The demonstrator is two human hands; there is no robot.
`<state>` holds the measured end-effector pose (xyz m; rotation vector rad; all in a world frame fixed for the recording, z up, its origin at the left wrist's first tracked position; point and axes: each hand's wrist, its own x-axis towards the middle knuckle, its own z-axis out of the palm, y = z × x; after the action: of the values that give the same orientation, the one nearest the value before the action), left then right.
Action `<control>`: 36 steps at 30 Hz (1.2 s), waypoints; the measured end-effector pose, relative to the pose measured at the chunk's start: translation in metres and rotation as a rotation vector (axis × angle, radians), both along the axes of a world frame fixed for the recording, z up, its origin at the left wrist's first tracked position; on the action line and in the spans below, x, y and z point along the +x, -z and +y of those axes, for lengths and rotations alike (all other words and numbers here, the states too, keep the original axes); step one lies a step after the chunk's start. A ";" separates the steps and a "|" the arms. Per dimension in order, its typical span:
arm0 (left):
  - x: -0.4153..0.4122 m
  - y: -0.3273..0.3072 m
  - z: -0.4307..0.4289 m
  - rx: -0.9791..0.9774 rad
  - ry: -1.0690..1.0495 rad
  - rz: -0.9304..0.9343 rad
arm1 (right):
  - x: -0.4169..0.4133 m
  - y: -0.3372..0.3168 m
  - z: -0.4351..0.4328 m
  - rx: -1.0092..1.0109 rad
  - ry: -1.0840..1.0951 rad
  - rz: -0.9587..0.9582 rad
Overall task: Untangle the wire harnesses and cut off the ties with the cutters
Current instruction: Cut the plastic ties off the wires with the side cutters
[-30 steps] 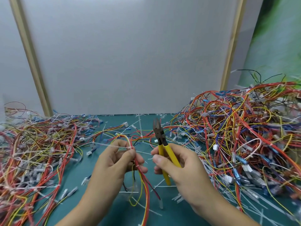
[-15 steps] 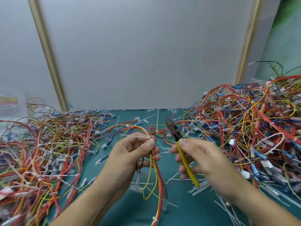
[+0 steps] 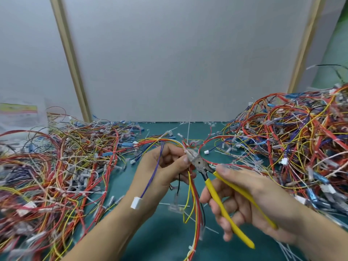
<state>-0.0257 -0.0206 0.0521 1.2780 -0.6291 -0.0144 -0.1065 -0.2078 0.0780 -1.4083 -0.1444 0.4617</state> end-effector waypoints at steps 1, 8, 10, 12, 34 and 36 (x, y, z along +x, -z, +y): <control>0.000 0.000 0.000 -0.005 0.015 0.005 | 0.000 0.000 0.000 0.001 0.005 -0.002; 0.002 0.001 0.002 -0.029 0.032 0.068 | -0.002 -0.003 -0.001 -0.004 -0.001 -0.013; 0.002 0.000 0.002 -0.026 0.028 0.070 | -0.002 -0.003 -0.002 -0.002 -0.011 -0.014; 0.001 -0.002 0.002 -0.021 0.032 0.078 | -0.002 -0.003 -0.003 0.012 -0.004 -0.014; 0.005 -0.008 0.006 0.064 -0.236 0.125 | -0.004 0.007 -0.007 -0.868 0.557 -0.747; 0.006 -0.005 0.004 0.136 -0.378 0.049 | -0.003 0.012 -0.004 -0.931 0.538 -0.757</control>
<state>-0.0195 -0.0161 0.0576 1.5080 -0.3414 0.2266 -0.1096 -0.2120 0.0657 -2.3905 -0.1554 -0.5608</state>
